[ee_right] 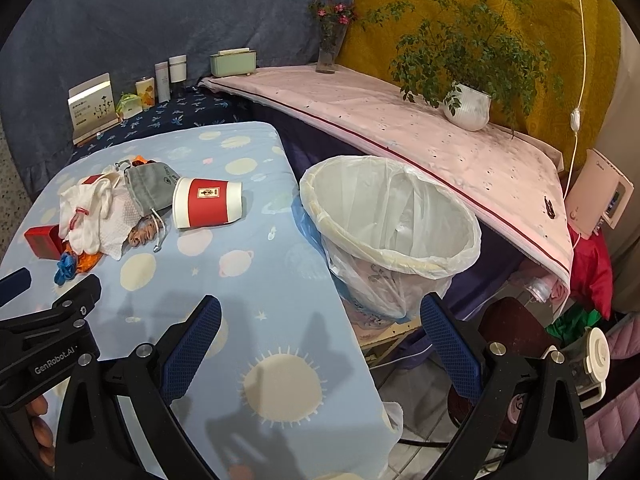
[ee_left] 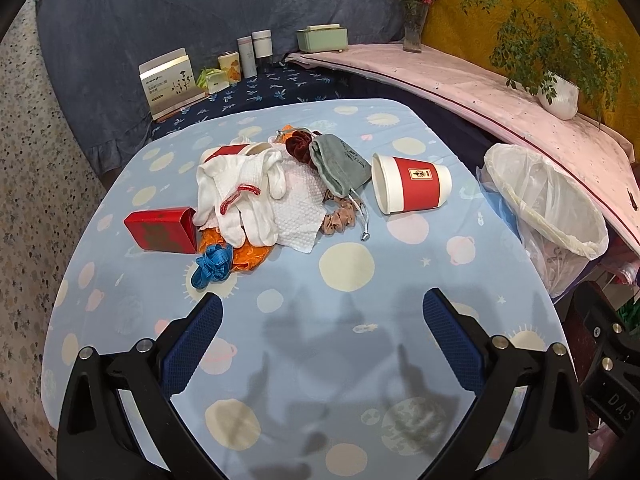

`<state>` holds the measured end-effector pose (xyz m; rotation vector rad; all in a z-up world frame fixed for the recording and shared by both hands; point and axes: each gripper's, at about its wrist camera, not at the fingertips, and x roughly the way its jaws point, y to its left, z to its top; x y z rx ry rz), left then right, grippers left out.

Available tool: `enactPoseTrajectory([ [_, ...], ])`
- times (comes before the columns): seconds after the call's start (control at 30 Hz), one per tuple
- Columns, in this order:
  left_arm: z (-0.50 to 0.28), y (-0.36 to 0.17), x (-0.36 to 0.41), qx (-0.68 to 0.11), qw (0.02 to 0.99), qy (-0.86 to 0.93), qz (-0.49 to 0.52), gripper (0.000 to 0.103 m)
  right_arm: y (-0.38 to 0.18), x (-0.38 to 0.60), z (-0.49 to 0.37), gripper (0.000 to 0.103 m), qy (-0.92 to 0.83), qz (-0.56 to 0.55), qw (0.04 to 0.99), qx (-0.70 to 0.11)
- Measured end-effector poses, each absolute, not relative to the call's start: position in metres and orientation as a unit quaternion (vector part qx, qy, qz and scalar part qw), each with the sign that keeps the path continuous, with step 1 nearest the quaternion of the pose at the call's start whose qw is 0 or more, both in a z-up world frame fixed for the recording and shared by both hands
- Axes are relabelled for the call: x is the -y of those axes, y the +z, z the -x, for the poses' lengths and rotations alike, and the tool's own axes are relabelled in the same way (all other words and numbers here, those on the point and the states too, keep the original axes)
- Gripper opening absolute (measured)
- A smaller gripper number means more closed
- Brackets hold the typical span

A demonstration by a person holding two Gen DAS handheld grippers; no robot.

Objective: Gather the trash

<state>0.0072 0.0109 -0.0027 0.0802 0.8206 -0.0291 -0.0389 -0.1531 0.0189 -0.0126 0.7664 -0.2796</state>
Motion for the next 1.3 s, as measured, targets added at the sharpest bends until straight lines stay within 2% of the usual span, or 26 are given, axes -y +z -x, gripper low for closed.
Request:
enactPoseTrajectory([
  [1.3, -0.015, -0.009, -0.004, -0.404, 0.914, -0.018, -0.039, 0.096, 0.013, 0.155, 0.028, 0.096, -0.148, 0.012, 0.914, -0.377],
])
